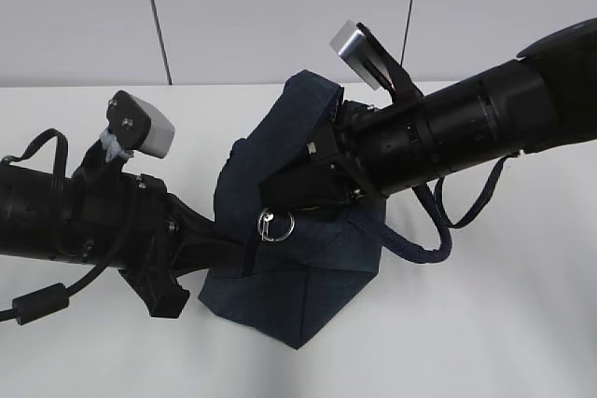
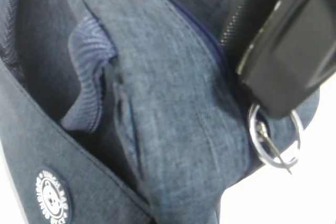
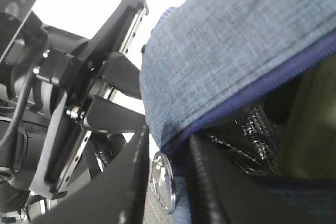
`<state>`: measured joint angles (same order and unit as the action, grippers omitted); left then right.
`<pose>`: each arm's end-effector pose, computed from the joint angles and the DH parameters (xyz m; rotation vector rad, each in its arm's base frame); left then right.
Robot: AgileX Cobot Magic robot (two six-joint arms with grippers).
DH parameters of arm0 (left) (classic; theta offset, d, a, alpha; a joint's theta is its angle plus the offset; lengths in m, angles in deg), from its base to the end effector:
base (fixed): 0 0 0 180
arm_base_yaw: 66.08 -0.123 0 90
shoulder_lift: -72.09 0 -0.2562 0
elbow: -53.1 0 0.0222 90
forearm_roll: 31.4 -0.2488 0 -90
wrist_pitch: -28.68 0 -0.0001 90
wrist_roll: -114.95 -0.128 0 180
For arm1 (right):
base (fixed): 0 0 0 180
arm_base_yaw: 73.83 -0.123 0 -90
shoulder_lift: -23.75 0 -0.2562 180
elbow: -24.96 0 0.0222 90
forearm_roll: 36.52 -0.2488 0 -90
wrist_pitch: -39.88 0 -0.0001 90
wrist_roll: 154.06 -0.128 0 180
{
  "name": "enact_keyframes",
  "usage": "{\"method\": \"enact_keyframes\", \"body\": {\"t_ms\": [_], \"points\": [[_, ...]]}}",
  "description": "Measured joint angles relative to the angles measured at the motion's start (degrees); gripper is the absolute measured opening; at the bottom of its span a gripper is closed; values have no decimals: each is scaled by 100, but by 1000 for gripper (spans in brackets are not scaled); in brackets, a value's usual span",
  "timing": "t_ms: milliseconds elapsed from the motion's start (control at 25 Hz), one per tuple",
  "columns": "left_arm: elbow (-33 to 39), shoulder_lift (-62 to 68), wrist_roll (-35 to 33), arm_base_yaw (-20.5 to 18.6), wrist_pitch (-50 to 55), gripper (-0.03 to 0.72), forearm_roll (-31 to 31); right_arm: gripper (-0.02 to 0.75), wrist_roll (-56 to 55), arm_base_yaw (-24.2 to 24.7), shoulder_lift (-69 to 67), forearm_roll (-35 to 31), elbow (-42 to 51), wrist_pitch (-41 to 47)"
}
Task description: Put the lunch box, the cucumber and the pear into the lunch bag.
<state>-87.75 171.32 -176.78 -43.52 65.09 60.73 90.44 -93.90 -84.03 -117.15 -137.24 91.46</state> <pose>0.2418 -0.1828 0.1295 1.0964 2.0420 -0.7825 0.2935 0.2126 0.1807 -0.6241 2.2929 1.3082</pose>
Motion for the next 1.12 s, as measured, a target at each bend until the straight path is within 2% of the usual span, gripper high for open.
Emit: {"method": "enact_keyframes", "body": {"t_ms": [80, 440, 560, 640, 720, 1120], "points": [[0, 0, 0, 0, -4, 34, 0, 181, 9, 0, 0, 56, 0, 0], [0, 0, 0, 0, -4, 34, 0, 216, 20, 0, 0, 334, 0, 87], [0, 0, 0, 0, -4, 34, 0, 160, 30, 0, 0, 356, 0, 87], [0, 0, 0, 0, -4, 34, 0, 53, 51, 0, 0, 366, 0, 87], [0, 0, 0, 0, -6, 34, 0, 8, 77, 0, 0, 366, 0, 87], [0, 0, 0, 0, -36, 14, 12, 0, 131, 0, 227, 442, -343, -95]]}}
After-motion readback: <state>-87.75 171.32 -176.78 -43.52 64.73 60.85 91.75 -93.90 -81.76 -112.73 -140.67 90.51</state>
